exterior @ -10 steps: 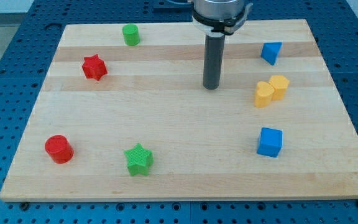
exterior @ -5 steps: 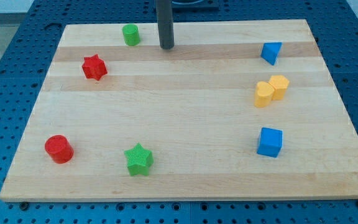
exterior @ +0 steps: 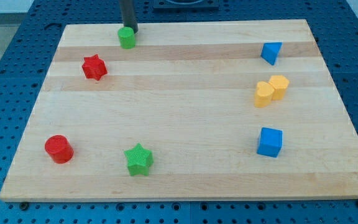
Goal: Slide the green circle towards the red star
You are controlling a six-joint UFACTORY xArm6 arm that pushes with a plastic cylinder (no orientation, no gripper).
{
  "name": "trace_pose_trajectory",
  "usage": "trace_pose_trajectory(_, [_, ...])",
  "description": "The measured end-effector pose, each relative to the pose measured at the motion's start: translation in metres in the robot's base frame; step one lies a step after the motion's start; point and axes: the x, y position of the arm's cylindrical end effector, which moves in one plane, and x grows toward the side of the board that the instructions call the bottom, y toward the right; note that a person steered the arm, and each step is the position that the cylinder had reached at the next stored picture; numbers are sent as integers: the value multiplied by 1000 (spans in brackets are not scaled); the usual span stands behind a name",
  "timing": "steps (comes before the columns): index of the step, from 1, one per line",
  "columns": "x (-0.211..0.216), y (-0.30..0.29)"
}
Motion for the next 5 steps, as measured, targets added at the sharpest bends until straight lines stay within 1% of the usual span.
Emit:
trace_pose_trajectory(1, [14,-12])
trace_pose_trajectory(5, [56,-13])
